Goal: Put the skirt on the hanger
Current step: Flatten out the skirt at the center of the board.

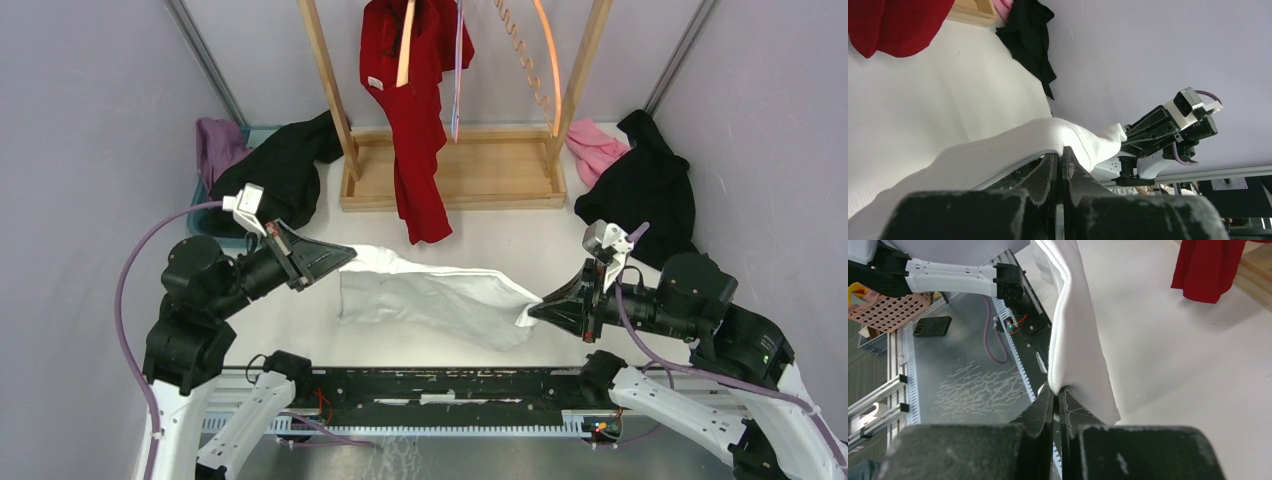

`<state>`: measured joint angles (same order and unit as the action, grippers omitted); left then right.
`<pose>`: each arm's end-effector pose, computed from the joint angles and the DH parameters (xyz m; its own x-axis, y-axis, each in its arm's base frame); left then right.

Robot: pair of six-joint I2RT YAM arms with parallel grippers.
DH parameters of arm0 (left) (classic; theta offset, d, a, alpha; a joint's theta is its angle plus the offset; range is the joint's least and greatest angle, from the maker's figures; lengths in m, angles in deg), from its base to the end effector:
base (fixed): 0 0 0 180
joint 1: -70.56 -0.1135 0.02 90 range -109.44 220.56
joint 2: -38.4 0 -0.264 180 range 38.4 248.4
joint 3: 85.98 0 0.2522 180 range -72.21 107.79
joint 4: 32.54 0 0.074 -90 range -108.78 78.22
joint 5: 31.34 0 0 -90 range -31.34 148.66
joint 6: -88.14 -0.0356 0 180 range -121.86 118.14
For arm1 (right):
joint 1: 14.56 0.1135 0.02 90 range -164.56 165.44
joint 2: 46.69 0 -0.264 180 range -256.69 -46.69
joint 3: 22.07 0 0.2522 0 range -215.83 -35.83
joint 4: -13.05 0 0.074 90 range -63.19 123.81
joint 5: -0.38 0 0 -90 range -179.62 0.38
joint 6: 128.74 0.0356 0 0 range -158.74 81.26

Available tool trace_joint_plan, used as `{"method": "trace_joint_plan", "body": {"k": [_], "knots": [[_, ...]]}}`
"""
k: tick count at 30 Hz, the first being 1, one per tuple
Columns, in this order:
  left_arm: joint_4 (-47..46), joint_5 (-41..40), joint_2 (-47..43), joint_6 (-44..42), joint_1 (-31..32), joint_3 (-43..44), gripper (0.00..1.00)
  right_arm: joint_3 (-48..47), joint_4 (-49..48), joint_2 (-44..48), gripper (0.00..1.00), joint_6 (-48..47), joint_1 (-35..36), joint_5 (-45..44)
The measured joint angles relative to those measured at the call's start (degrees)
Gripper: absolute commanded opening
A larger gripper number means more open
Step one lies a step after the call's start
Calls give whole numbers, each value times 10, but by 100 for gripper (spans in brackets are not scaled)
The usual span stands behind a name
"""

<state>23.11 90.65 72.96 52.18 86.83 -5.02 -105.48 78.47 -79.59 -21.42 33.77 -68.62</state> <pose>0.0709 -0.0403 0.4291 -0.6892 -0.5140 -0.5107 0.3094 0.4285 -0.8489 0.0319 0.0551 0.4239 -0.4395 -0.0757 -0.8951 -0.8346 0.4028 0.3757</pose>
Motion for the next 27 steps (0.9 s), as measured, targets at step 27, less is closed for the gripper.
{"method": "trace_joint_plan", "body": {"k": [27], "knots": [[-137, -137, 18, 101, 2, -349, 5, 49, -19, -204, 1, -1, -16, -120]]}}
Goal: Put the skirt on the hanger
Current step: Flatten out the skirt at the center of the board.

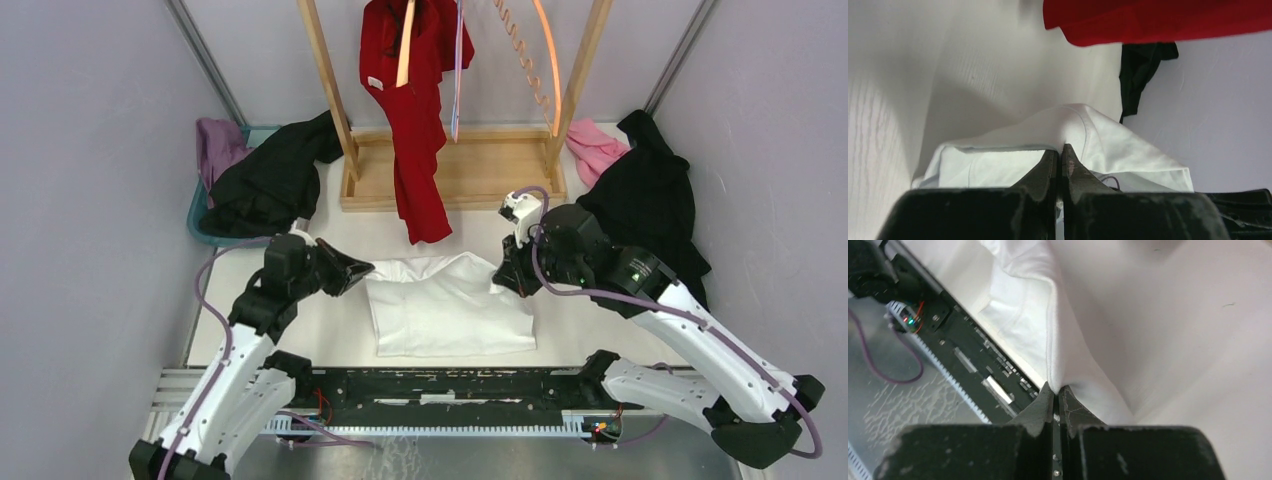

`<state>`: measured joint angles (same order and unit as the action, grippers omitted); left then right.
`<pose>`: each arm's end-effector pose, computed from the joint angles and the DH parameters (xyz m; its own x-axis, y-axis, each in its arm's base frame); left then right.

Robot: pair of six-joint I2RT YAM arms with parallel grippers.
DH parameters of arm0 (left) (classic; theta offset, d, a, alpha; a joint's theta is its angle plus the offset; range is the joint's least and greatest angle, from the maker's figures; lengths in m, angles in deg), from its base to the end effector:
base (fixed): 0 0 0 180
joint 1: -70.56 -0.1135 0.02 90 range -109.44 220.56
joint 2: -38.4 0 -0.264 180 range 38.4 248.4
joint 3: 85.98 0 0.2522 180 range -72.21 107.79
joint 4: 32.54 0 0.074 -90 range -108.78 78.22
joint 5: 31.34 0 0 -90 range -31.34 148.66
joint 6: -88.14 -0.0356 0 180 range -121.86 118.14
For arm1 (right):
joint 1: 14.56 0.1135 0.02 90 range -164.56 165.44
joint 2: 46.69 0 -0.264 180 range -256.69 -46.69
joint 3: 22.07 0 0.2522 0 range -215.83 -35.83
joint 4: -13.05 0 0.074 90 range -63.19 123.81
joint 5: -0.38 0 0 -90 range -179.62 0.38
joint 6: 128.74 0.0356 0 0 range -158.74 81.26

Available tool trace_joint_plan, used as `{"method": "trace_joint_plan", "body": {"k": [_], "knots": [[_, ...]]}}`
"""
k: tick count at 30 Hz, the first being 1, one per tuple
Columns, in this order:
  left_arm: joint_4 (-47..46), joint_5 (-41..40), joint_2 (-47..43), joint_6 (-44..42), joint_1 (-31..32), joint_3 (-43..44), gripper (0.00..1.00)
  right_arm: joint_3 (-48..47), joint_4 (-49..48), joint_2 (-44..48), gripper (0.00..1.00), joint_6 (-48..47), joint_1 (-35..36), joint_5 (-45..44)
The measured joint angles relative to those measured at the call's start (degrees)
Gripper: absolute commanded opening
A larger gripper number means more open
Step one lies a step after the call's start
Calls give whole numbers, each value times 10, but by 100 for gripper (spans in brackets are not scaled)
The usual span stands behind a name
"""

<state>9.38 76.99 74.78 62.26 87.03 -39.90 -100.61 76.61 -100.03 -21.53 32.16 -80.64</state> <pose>0.1380 -0.0525 0.2551 -0.6949 -0.6852 -0.2184 -0.2312 0.5004 -0.8344 0.1167 0.1321 0.3649 -0.6440 -0.2576 -0.7204 -0.6412 0.6954 0.3245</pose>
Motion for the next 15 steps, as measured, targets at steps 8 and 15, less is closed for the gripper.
{"method": "trace_joint_plan", "body": {"k": [8, 15], "knots": [[-85, -49, 138, -32, 0, 30, 7, 42, -64, -37, 4, -20, -124, 27], [-136, -68, 211, -56, 0, 30, 10, 64, -113, -104, 5, -25, -157, 42]]}}
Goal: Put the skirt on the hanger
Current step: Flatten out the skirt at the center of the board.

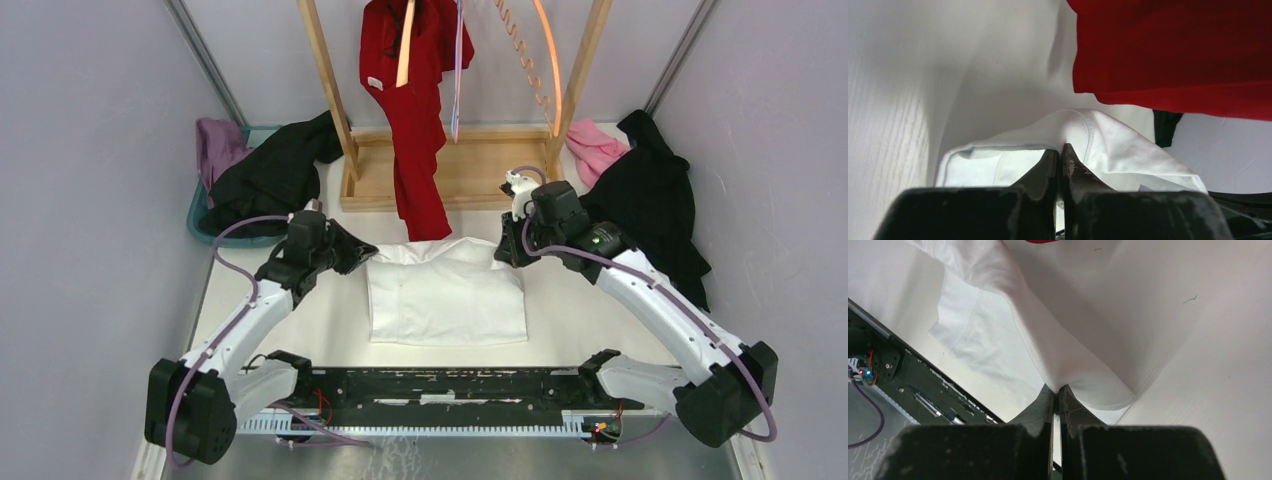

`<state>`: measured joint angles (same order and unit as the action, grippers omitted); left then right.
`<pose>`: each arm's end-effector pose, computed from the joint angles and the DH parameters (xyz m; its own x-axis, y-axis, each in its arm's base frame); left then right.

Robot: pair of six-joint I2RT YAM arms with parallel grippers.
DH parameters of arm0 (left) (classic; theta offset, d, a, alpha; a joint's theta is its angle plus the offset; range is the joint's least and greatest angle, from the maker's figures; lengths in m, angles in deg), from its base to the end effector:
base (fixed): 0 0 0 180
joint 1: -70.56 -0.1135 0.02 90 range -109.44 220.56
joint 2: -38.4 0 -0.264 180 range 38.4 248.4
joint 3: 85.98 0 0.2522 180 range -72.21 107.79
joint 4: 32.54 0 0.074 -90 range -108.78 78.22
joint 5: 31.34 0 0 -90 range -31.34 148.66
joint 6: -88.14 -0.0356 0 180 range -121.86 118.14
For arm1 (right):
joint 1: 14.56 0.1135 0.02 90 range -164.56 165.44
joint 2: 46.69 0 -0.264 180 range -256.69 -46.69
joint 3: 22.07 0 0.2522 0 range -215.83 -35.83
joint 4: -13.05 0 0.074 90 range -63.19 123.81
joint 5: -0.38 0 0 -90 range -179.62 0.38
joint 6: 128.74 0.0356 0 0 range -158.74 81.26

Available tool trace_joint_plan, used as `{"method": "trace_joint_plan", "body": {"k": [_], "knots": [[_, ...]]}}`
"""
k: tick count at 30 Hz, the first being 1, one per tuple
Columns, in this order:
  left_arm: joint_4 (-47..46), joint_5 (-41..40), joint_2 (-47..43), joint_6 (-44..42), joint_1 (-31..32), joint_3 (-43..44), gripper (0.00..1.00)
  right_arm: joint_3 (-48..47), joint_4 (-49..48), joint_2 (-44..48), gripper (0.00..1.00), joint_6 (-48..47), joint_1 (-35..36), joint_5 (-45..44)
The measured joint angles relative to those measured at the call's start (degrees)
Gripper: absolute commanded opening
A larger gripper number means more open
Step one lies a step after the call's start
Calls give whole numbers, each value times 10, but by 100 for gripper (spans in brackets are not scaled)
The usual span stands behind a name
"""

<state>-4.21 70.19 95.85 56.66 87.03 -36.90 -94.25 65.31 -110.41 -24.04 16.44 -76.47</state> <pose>0.2039 -0.0677 0.2342 -0.6672 -0.6741 -0.3168 -0.2634 0.6114 -0.7462 0.1938 0.1259 0.3121 -0.7368 -0.1545 -0.6582 -0.4707 0.8160 0.3355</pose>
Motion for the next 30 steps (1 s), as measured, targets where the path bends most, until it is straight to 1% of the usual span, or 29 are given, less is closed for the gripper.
{"method": "trace_joint_plan", "body": {"k": [4, 7, 9, 12, 14, 17, 19, 23, 27, 30], "knots": [[-31, -13, 54, -14, 0, 0, 15, 1, -29, -39, 6, 0, -11, -1], [-46, -21, 108, -25, 0, 8, 27, 1, -45, -67, 10, 0, -18, -6], [-54, -26, 146, -34, 0, 17, 33, 0, -54, -84, 13, 0, -24, -14], [-59, -40, 199, -49, 0, 40, 36, -4, -65, -116, 25, -1, -38, -28], [-61, -50, 230, -58, 0, 60, 37, -12, -75, -142, 35, -3, -51, -34], [-65, -55, 271, -68, 0, 92, 38, -27, -89, -174, 43, -8, -70, -49], [-64, -56, 291, -73, 0, 116, 38, -39, -96, -192, 44, -9, -84, -61], [-62, -66, 302, -83, -1, 149, 38, -55, -105, -205, 44, -11, -107, -78], [-53, -74, 299, -93, -4, 175, 38, -72, -104, -197, 42, -11, -115, -81], [-42, -75, 282, -95, -4, 179, 38, -73, -98, -170, 41, -11, -115, -64]]}}
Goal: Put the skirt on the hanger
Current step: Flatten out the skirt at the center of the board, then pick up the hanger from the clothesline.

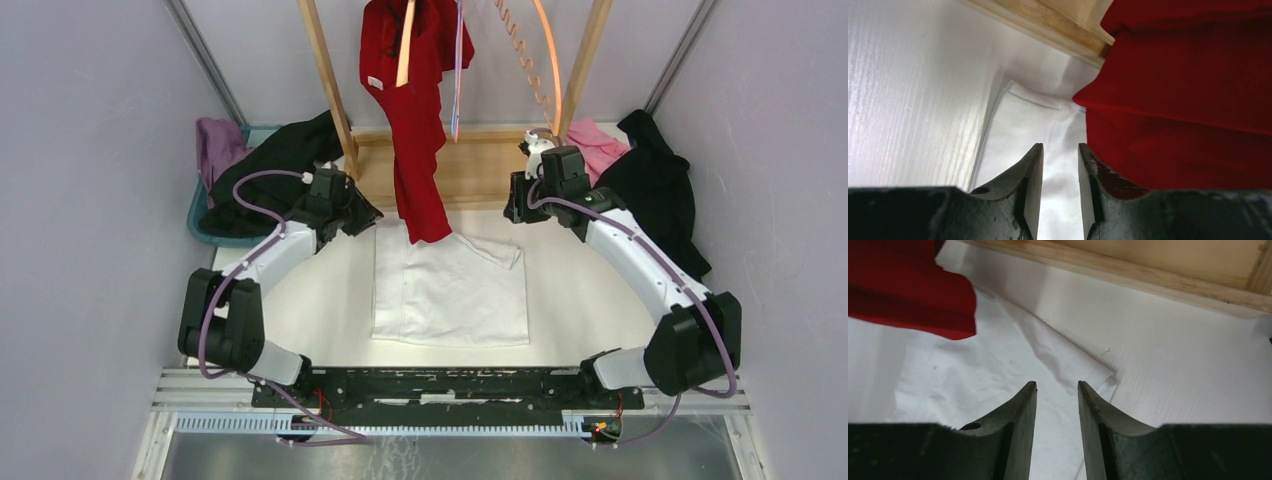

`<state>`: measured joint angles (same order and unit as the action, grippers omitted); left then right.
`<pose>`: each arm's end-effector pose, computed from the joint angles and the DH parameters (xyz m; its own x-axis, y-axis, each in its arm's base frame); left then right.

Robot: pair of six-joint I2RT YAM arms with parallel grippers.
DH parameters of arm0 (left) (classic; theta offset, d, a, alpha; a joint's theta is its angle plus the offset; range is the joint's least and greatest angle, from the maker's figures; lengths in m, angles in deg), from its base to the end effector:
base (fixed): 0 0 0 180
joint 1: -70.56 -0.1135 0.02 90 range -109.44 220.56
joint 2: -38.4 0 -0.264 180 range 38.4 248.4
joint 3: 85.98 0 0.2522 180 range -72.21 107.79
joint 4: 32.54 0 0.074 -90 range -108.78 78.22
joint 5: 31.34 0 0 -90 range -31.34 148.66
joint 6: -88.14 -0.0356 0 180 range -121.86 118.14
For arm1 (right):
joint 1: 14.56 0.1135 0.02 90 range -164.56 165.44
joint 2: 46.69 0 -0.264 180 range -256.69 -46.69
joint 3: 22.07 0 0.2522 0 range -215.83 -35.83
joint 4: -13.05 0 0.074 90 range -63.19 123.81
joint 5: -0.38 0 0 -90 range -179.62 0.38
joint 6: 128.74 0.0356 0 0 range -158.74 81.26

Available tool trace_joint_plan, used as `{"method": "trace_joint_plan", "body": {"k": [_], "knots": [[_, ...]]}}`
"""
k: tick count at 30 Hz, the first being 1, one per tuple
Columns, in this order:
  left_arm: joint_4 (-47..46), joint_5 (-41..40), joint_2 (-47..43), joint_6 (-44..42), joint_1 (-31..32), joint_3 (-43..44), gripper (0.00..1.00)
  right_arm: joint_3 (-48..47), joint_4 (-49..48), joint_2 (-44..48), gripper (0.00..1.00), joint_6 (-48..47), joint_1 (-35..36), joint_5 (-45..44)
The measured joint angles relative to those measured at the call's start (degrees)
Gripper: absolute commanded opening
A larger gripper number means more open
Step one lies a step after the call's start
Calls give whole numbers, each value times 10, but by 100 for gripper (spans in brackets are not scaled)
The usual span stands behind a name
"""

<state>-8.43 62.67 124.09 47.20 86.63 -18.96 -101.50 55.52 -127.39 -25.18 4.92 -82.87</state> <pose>0.3063 -0.0908 0.2216 -0.6735 -0.5902 -0.4451 -0.2797 0.7608 -0.5856 0.2894 0.1068 0.2928 -0.7301 -0.0113 -0.6833 -0.2469 0.9367 0.2484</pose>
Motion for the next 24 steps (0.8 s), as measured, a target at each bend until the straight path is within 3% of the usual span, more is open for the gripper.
{"method": "trace_joint_plan", "body": {"k": [6, 13, 16, 18, 22, 23, 24], "knots": [[10, 10, -77, -1, 0, -11, 37, 1, 7, 39, 40, 1, 7, 58], [22, 22, -166, -3, 2, -73, 38, 37, 30, 69, 42, 12, 54, 47], [38, 22, -183, -9, 4, -81, 49, -19, 69, 89, 42, 17, 73, 31], [42, 23, -190, -14, 4, -83, 65, -92, 82, 93, 42, 24, 79, 23], [46, 28, -195, -25, 4, -90, 73, -213, 60, 102, 40, 51, 81, 13], [46, 30, -196, -25, 4, -93, 94, -234, 48, 104, 39, 59, 82, 9], [46, 32, -198, -26, 4, -96, 97, -253, 38, 103, 38, 68, 82, 5]]}}
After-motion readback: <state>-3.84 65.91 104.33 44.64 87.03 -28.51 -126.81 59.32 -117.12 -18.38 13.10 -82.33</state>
